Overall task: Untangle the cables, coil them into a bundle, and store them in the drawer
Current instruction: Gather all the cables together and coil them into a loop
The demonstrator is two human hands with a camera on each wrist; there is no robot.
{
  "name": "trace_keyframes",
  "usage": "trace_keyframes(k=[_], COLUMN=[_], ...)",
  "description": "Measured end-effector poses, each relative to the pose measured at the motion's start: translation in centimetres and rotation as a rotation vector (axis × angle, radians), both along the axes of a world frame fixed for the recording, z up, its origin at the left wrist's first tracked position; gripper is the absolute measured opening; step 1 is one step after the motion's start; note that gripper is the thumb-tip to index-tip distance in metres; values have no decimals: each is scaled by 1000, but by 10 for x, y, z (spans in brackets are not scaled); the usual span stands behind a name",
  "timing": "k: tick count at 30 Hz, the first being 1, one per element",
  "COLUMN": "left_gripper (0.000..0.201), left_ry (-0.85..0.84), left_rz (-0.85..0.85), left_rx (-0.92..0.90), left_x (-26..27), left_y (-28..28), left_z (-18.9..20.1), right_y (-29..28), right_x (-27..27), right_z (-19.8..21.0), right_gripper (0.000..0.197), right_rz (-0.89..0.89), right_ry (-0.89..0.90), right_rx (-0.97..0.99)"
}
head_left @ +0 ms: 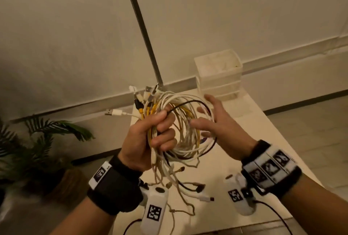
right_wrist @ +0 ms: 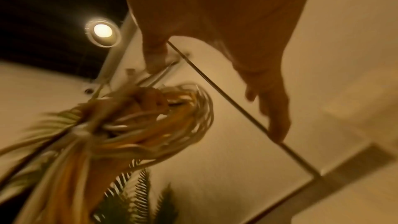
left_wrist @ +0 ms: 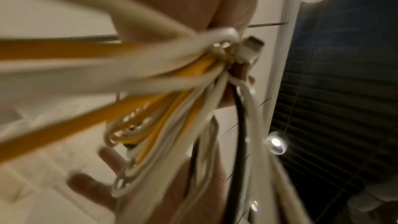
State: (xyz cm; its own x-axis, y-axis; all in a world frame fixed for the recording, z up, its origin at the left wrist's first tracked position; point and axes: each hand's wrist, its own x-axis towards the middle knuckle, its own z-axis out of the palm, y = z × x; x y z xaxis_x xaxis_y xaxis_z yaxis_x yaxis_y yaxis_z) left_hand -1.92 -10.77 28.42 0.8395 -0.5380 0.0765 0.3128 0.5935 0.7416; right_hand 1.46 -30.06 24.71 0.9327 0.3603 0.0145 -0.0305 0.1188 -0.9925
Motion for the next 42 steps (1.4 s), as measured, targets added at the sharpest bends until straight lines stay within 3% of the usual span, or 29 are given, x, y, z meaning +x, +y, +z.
trace_keyframes(k=[1,5,6,8,12,15,16,18,21,24,27,29,32,35,42], left_gripper=[7,12,14,20,33,32,28,18,14,15,23,31,38,37,39], left_ry=[13,74,101,156,88,-11,-30,-13,62,71,57,36,21,-7,-36], left_rz=[-54,-131,-129,-134,-216,-283,-296,-297,-258,-221,23,229,318,209,-33], left_rx=[-47,-127,-120,-78,80,172,182,158,82,116,264,309,272,161,-29], left_x=[-4,-18,-20,-23,-27,-29,-28,-26,-23,-25,-23,-17,-8,-8,-8], left_y=[-2,-3,-1,7,19,16,13,9,5,1,-8,-15,-25,-33,-31], left_z=[0,-4,-6,-13,-21,-24,-26,-27,-33,-35,-25,-17,-8,-2,18], right_y=[10,31,32,35,37,36,36,37,36,23,-4,-15,-1,19,19], right_x=[6,-1,-3,-8,-11,-7,-7,-9,-11,-8,-11,-21,-46,-55,-65], right_z=[-3,-11,-12,-13,-16,-20,-19,-16,-25,-35,-58,-74,-76,-54,-23], right_gripper=[89,27,20,26,5,36,35,12,35,17,75,86,75,63,15], right_rz=[107,373,370,316,310,327,319,319,331,271,114,106,288,380,520], right_ry=[60,336,361,361,416,434,421,411,353,259,338,409,219,45,-19], right_rx=[79,440,495,484,406,335,322,297,264,254,361,406,108,-70,-2])
